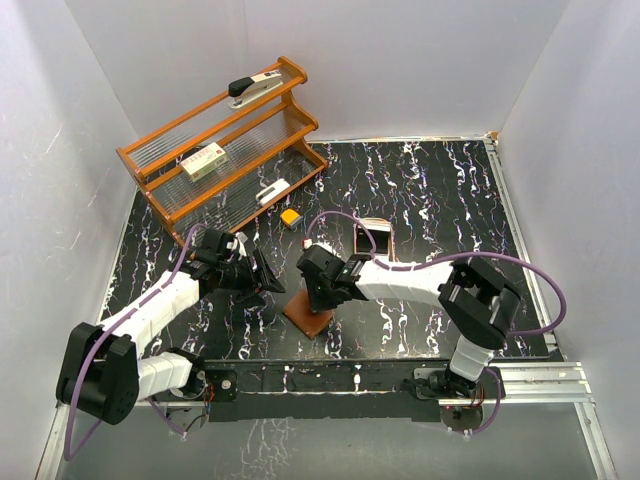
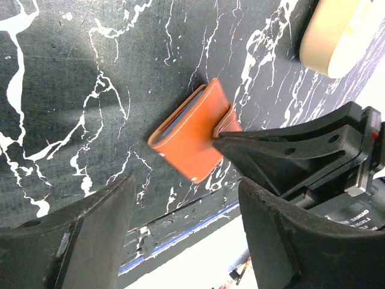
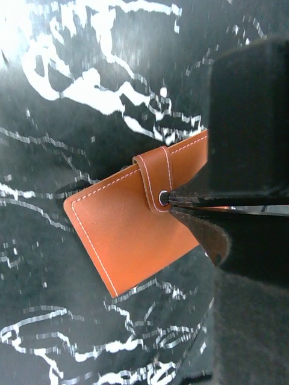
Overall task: Put the credit cards into the card holder
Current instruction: Open the card holder at the center of the board.
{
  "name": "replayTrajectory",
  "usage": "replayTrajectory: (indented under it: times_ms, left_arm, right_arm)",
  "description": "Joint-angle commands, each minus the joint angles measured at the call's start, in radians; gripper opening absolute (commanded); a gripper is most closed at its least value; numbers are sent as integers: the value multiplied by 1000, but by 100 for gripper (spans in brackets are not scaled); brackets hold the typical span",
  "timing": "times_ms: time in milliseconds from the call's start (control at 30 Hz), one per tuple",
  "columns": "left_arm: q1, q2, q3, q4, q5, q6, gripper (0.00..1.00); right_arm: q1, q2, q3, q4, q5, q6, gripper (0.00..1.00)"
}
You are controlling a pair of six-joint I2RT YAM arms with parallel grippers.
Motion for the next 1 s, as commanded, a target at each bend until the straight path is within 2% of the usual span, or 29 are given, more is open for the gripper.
replayTrajectory:
  times_ms: [0, 133, 267, 467, 733, 833, 967]
  left_arm:
    - [-4, -32, -3, -1, 44, -31, 68]
    - [-4, -40, -20, -2, 48, -39, 66]
    - [-6, -46, -57, 15, 67, -62, 64]
    - [-12, -43, -134, 132, 121, -136, 45]
    - [-20, -14, -198, 288, 169, -225, 18]
    - [-25, 9, -207, 308, 167, -227, 11]
    - [-29, 32, -229, 345, 147, -235, 6]
  right_arm:
    - [10, -35, -4, 136, -110, 117, 0]
    - [10, -33, 61, 52, -69, 31, 2]
    - [15, 24, 135, -87, 5, -75, 20]
    - [16, 29, 166, -116, 21, -112, 33]
    - [37, 106, 212, -130, 26, -145, 40]
    - [46, 122, 219, -134, 29, -150, 40]
    - [55, 134, 224, -144, 50, -153, 43]
